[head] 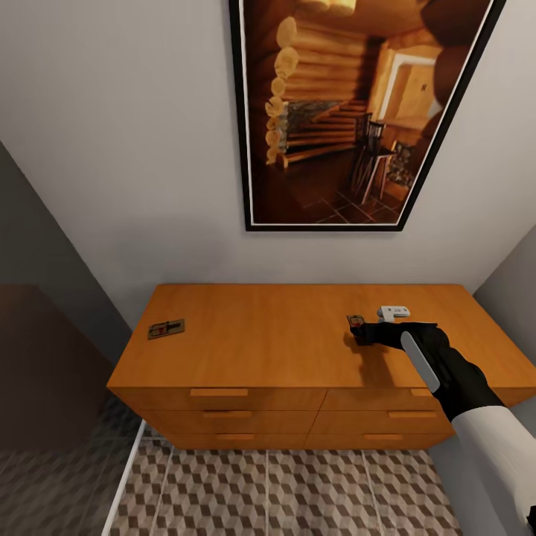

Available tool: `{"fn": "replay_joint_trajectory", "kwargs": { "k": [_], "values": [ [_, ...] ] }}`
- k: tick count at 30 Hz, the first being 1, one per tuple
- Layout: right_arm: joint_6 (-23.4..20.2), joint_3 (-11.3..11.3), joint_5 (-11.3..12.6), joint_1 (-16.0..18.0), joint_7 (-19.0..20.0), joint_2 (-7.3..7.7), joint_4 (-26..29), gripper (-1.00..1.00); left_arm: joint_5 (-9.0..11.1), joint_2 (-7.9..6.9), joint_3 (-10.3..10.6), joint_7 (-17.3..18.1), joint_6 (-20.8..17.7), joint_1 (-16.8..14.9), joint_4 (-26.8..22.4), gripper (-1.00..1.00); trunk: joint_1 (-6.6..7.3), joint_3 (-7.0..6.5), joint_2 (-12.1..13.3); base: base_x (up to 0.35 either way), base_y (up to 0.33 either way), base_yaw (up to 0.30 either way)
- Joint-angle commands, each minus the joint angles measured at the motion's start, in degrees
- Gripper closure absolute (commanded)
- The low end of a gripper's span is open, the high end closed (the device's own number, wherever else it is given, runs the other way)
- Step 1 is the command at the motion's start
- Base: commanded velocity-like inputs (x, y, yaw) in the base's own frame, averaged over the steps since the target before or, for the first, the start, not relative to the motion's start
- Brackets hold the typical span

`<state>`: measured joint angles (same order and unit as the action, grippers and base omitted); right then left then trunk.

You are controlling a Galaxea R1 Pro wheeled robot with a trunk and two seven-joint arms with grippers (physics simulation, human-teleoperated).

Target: Take the four mousetraps from the cabinet in the bathroom and place them on the bathroom floor. Make sure all four end up on the same floor surface, and ensure that at least two of them are either under or directly next to the same bathroom sink.

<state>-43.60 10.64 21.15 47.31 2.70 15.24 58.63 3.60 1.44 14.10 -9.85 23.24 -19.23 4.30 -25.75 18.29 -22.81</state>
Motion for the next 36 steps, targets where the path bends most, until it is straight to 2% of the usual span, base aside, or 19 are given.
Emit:
{"fn": "replay_joint_trajectory", "kwargs": {
  "k": [1, 14, 36],
  "values": [
    [-0.2, 0.1, -0.3, 0.1, 0.3, 0.06, 0.0, -1.00, 0.4, 0.05, 0.5, -0.2, 0.4, -0.1, 0.3, -1.00, -0.03, 0.12, -0.1, 0.000, 0.000, 0.000],
    [0.1, 0.1, -0.3, 0.0, 0.3, -0.02, -0.1, -1.00, 0.4, 0.05, 0.5, -0.2, 0.4, -0.1, 0.3, -1.00, -0.03, 0.87, -0.1, 0.000, 0.000, 0.000],
    [0.1, 0.1, -0.3, 0.0, 0.3, 0.04, -0.3, -1.00, 0.4, 0.05, 0.5, -0.2, 0.4, -0.1, 0.3, -1.00, -0.03, 0.99, -0.1, 0.000, 0.000, 0.000]
  ]
}}
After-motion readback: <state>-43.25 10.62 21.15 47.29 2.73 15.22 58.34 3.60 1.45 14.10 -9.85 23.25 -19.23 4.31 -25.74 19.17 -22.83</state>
